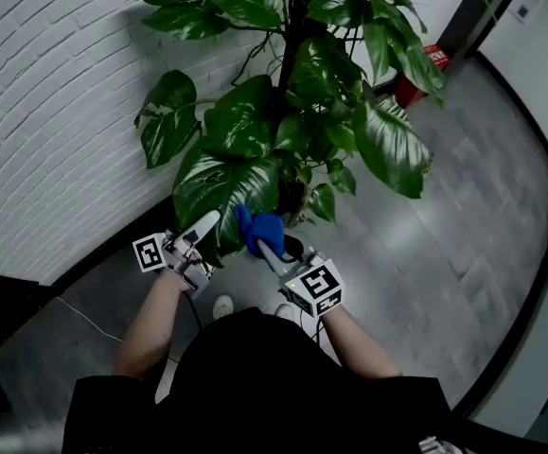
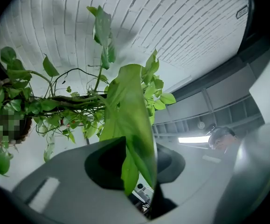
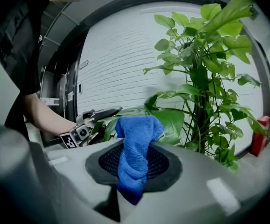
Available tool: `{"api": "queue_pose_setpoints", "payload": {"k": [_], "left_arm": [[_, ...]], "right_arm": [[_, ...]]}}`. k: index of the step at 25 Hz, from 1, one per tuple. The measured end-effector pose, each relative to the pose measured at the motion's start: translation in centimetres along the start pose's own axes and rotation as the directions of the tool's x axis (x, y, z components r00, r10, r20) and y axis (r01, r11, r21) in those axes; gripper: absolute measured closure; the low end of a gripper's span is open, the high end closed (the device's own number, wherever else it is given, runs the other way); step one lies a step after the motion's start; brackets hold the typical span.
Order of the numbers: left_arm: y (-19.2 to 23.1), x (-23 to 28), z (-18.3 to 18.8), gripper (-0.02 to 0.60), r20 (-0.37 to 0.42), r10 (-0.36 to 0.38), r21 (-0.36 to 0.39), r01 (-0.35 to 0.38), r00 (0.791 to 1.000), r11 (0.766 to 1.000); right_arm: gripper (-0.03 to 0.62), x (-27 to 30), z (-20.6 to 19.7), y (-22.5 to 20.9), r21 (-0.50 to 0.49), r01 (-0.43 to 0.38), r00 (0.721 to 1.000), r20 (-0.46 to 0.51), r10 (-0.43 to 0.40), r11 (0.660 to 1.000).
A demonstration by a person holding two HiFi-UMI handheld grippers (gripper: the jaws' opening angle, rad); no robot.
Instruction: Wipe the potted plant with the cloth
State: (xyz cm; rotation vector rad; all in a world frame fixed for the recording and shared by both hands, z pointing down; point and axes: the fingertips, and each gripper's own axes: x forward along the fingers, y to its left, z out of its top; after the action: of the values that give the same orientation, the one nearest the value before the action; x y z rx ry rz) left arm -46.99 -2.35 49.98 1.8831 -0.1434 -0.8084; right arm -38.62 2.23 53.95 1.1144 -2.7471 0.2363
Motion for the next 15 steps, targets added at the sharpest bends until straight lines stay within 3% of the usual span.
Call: {"api": "queue_pose_setpoints", "payload": {"k": [7, 15], "left_arm": [[-0.6, -0.8, 0.0, 0.476, 0.099, -0.019, -0.003, 0.02, 0.995, 1.0], [-0.8, -1.7, -0.8, 0.46, 0.201, 0.015, 0.054, -0.026, 0.979, 0.998]], "right_arm": [[0.505, -1.4, -0.6, 1.5, 0.012, -0.081, 0.997, 0.005, 0.081, 0.997], [0.505, -3.7, -0.9, 1.8, 0.002, -0.146, 0.989, 0.007, 0.146, 0.989]]}}
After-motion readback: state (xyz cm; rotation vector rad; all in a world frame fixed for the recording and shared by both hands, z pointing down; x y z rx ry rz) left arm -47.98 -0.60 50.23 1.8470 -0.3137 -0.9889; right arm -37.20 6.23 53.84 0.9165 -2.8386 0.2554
